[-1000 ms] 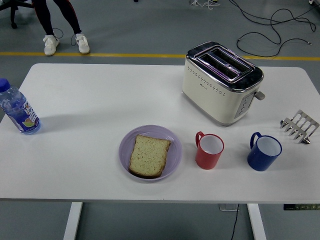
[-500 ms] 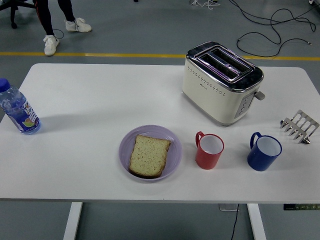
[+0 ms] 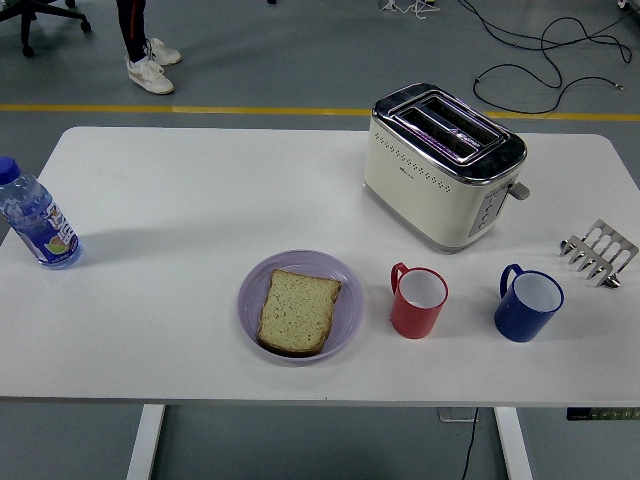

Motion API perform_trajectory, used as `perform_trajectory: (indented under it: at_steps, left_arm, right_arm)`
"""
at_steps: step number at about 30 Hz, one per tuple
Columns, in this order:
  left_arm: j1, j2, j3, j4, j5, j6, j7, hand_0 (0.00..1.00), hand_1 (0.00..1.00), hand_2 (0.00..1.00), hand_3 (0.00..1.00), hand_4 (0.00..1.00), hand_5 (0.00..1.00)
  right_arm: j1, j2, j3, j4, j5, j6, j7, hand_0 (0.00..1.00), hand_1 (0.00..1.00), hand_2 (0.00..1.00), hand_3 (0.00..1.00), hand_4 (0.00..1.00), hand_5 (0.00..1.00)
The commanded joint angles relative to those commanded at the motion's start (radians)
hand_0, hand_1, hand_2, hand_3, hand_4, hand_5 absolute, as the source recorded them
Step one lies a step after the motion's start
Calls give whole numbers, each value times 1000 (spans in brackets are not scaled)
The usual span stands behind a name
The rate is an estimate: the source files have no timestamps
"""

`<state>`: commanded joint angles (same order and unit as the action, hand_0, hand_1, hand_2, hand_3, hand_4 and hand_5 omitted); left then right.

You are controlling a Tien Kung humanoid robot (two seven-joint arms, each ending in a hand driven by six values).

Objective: Pick up the cup,pour liquid into bread,place the cup on the desk

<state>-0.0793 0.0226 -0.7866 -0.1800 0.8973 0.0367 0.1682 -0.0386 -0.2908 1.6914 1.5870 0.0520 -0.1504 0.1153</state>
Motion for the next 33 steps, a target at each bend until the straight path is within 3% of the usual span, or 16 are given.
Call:
perform_trajectory:
  at_steps: [6,13,33]
  left_arm:
    - [12,0,15,0,-34,-3,-14,663,711,736,635,390,934]
    - [34,6,52,0,-53,-4,-16,663,709,735,634,391,933]
    - [36,8,51,0,-59,1,-15,663,708,734,635,393,933]
  right_arm:
    - [12,-18,-27,-11,9,-3,0,661,634,665,613,505,192]
    - [-2,-12,-32,-27,26,4,-33,658,631,662,613,497,183]
    - [10,14,-3,-66,25,31,-70,657,628,659,612,494,184]
